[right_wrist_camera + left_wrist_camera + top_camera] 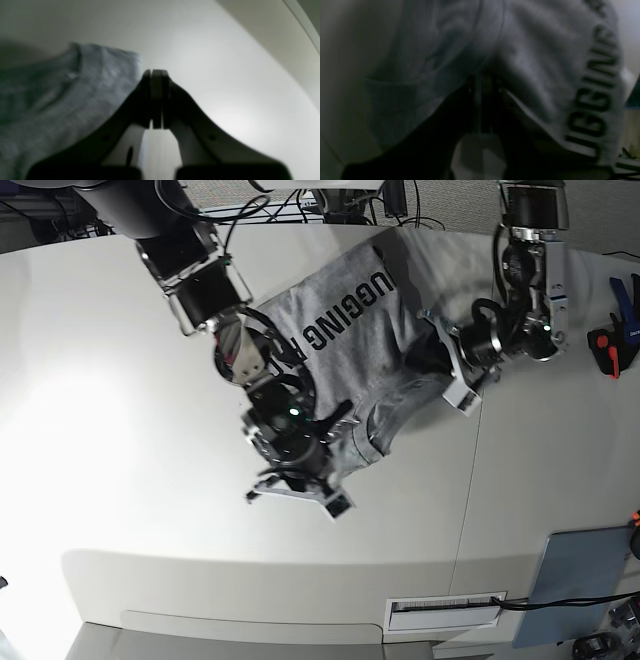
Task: Fold the T-shirt properly
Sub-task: 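Release the folded shirt and raise both grippers away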
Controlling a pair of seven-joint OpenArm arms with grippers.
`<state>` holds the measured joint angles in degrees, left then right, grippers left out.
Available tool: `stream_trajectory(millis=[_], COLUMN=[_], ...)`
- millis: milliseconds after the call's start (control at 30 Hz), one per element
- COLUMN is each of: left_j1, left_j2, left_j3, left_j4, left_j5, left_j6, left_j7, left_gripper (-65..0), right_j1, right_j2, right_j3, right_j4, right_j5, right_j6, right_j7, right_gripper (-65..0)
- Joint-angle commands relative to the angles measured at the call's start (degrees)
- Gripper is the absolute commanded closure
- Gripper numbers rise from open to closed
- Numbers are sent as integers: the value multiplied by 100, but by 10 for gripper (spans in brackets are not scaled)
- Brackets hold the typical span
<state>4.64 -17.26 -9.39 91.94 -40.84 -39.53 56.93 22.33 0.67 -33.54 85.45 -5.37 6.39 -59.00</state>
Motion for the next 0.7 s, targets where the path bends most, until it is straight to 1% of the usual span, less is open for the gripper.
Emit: stream_trajectory(millis=[0, 67, 200, 333, 400, 500, 600, 667], left_j1=[-79, -68, 79, 417, 638, 981, 1231, 1283], left_j2=[-116, -234, -258, -258, -258, -258, -238, -153], left_j3=[-22, -46, -297, -691, -898, -1132, -1152, -1150], left_j4=[146, 188, 190, 190, 190, 190, 188, 188], left_j5=[-280, -442, -428, -428, -439, -645, -675, -675], left_j6=[87, 229, 247, 245, 260, 284, 197, 199], left_j7=[-83, -81, -76, -76, -55, 76, -35, -162], left_gripper=[-49, -49, -49, -49, -49, -49, -49, -49], right_j1=[22, -232, -898, -1561, -1849, -2234, -2544, -2723], right_j2=[105, 337, 824, 1198, 1300, 1384, 1449, 1482], right_j3=[26, 26, 26, 26, 26, 26, 28, 28], right_j4=[225, 483, 1137, 1746, 1891, 1912, 1912, 1912], right_j5=[-46, -44, -39, -44, -46, -66, -72, -188], right_j6=[-24, -33, -184, -195, -195, -197, -199, -297], right_j7=[35, 15, 4, 4, -11, -17, -20, -20], right_gripper=[0, 0, 0, 0, 0, 0, 0, 0])
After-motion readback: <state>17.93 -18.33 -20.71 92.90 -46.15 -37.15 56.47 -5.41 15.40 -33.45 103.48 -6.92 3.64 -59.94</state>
